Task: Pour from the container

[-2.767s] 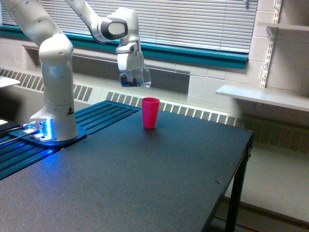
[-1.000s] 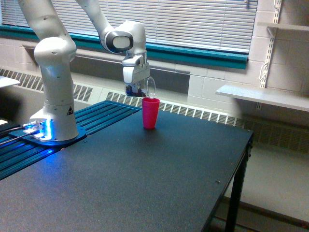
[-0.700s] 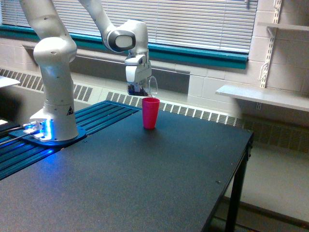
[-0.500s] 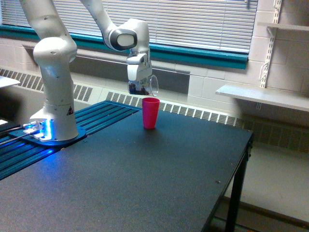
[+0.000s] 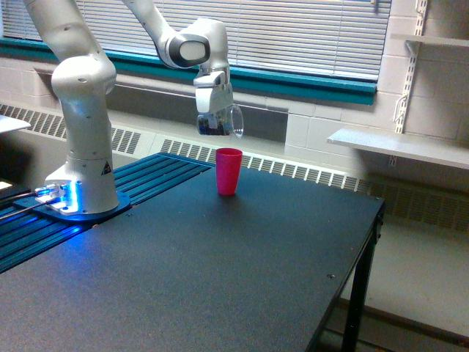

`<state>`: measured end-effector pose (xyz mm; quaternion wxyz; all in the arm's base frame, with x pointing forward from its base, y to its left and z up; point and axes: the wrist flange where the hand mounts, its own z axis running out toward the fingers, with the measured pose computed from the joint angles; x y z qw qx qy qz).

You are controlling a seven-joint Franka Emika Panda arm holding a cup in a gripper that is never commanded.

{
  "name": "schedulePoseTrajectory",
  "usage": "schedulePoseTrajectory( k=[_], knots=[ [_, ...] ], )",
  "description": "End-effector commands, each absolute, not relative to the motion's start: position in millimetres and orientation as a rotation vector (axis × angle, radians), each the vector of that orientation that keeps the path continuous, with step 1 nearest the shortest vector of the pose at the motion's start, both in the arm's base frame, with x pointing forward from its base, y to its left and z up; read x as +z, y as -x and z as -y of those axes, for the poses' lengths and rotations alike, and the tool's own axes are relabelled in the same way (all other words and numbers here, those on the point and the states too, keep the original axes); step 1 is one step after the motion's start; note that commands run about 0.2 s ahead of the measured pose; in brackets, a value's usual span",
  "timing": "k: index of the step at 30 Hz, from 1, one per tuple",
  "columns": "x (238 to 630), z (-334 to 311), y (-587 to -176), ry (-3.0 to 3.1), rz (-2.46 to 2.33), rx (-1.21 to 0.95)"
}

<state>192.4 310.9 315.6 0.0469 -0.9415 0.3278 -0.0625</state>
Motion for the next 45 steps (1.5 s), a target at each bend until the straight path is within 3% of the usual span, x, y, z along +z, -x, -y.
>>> schedulePoseTrajectory(
  k=[1,45],
  knots=[
    [313,-314,-183,2.864,-1.008,-0.183],
    [295,-307,-164,2.949,-0.967,-0.024]
  ],
)
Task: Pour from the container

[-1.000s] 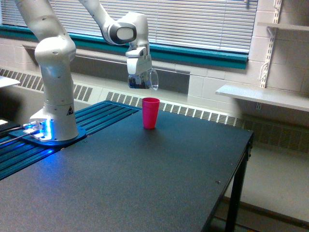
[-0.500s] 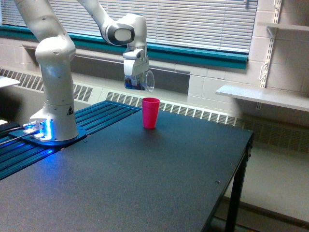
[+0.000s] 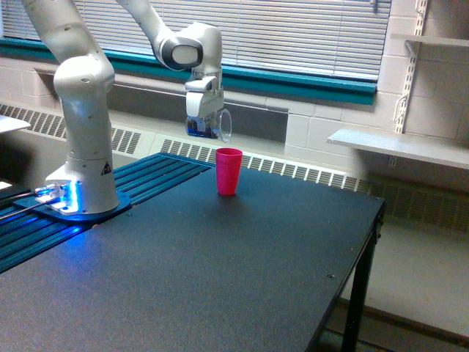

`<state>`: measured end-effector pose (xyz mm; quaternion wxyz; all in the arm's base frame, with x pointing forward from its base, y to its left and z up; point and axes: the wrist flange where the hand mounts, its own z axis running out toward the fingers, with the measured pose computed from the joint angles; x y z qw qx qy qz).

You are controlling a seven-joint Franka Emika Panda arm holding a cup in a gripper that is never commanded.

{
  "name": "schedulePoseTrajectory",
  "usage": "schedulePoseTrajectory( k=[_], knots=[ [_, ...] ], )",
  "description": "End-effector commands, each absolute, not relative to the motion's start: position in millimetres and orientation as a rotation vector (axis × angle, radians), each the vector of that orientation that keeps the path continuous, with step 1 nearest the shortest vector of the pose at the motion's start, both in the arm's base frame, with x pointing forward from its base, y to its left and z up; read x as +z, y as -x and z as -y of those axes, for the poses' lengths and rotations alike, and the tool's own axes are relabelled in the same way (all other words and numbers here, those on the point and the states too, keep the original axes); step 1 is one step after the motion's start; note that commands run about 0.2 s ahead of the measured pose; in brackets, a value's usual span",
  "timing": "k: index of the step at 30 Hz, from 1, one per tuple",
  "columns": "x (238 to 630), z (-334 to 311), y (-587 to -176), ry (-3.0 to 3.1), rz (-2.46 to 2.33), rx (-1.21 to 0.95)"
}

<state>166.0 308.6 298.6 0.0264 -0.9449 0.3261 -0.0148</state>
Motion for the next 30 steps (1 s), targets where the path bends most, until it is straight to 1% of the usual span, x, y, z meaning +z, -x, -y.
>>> schedulePoseTrajectory(
  k=[1,30],
  knots=[
    [295,-306,-164,2.952,-0.966,-0.021],
    [298,-295,-184,3.008,-0.932,0.045]
  ],
)
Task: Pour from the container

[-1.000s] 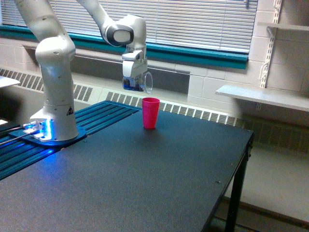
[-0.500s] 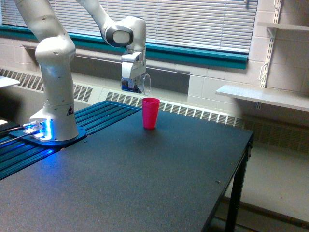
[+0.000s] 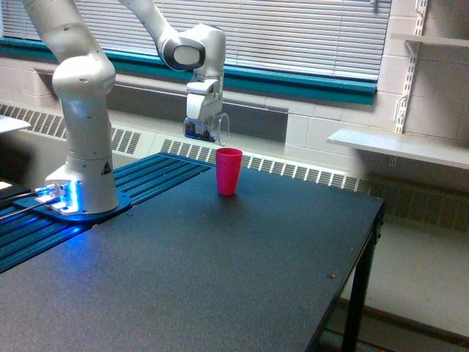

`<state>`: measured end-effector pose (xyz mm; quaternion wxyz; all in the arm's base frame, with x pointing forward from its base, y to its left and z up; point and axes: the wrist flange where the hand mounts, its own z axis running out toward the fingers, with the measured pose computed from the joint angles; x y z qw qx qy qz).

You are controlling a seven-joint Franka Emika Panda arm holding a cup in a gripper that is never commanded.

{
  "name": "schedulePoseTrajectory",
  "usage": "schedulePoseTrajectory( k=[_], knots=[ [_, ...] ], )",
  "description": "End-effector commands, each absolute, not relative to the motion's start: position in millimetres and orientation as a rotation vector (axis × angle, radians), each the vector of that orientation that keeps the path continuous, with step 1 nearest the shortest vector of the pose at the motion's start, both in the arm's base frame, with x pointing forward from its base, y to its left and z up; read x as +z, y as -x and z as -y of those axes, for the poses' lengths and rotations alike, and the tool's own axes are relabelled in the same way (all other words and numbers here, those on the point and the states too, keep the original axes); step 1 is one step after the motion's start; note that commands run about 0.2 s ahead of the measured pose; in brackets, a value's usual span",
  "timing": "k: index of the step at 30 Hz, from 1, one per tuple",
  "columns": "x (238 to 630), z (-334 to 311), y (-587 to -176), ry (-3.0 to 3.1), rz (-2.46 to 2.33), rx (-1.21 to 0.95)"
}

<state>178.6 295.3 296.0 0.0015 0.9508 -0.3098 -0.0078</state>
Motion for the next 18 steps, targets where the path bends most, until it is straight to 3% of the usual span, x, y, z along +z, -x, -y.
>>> schedulePoseTrajectory(
  k=[1,18],
  knots=[
    [296.5,-295.1,-183.8,-2.993,0.925,-0.051],
    [290.1,-298.9,-189.8,-2.985,0.896,-0.092]
  ],
)
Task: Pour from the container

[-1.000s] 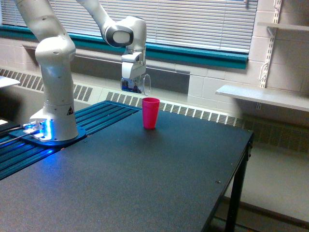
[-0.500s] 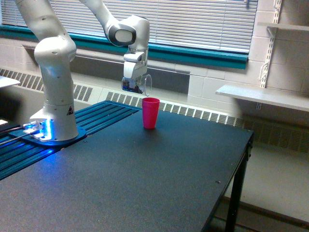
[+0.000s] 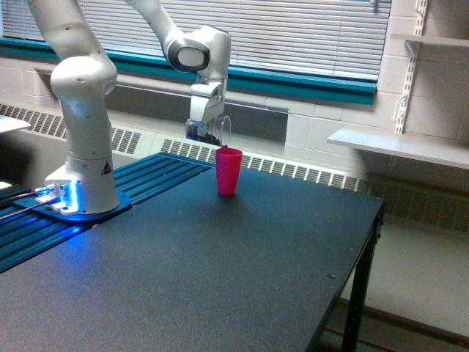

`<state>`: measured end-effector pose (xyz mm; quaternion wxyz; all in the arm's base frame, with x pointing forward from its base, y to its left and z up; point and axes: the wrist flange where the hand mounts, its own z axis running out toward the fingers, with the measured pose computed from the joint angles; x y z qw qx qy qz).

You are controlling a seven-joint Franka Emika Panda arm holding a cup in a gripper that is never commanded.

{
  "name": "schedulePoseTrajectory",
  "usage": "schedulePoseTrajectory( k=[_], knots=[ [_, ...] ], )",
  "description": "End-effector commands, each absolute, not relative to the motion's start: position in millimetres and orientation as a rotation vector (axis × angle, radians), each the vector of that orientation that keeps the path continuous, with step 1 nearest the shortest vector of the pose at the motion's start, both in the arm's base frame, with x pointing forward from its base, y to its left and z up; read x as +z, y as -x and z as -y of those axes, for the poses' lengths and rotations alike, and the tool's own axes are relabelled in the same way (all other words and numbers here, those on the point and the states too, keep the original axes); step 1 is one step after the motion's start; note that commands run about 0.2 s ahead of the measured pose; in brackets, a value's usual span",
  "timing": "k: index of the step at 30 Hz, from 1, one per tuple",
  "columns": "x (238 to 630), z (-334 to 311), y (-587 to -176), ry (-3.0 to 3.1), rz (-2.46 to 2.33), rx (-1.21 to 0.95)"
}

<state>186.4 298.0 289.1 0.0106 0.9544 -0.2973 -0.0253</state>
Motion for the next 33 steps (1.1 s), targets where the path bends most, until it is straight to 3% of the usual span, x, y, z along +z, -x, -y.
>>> schedulePoseTrajectory(
  k=[1,33],
  knots=[
    [290.5,-298.5,-191.2,-2.985,0.896,-0.089],
    [288.5,-303.6,-198.6,-2.981,0.857,-0.114]
  ],
)
